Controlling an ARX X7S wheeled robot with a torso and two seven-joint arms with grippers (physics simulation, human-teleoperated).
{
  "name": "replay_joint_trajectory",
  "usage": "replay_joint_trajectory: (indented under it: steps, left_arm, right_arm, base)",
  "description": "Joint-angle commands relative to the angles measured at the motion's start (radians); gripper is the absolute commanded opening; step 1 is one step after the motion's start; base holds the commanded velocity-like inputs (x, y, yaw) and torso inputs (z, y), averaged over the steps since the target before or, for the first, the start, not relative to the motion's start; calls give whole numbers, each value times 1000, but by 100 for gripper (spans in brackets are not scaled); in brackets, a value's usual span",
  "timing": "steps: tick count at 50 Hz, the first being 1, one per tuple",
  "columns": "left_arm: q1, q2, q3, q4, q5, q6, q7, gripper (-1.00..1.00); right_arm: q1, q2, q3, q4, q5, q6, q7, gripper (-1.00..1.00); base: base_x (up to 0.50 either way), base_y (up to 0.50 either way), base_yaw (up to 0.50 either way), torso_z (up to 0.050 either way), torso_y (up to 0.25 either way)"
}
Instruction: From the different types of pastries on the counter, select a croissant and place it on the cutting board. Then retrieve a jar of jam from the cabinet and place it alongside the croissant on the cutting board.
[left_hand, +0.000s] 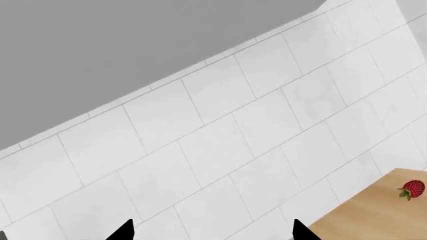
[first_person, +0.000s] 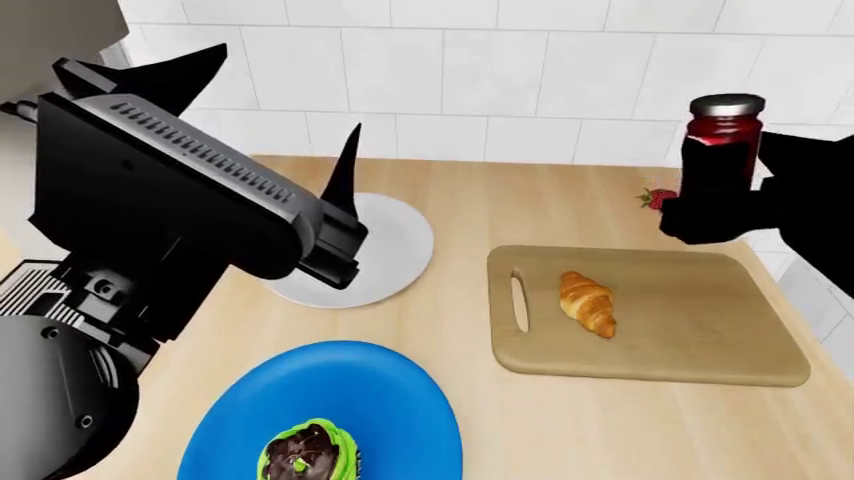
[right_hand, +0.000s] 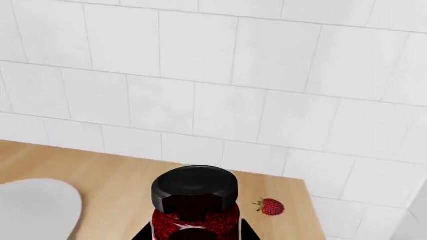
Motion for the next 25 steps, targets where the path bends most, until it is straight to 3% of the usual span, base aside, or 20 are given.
replay_joint_trajectory:
  steps: [1,25]
  left_arm:
    - [-1,0,3,-1,1,1,0,100]
    - [3,-4,6,-1,1,8,-2,100]
  right_arm:
    - [-120,13,53,-46,-59,-45,-44,-100]
    - [-331,15,149,-113,-176,-140,-103,-100]
  base:
    - [0,0,0,0,0]
    - [0,0,0,0,0]
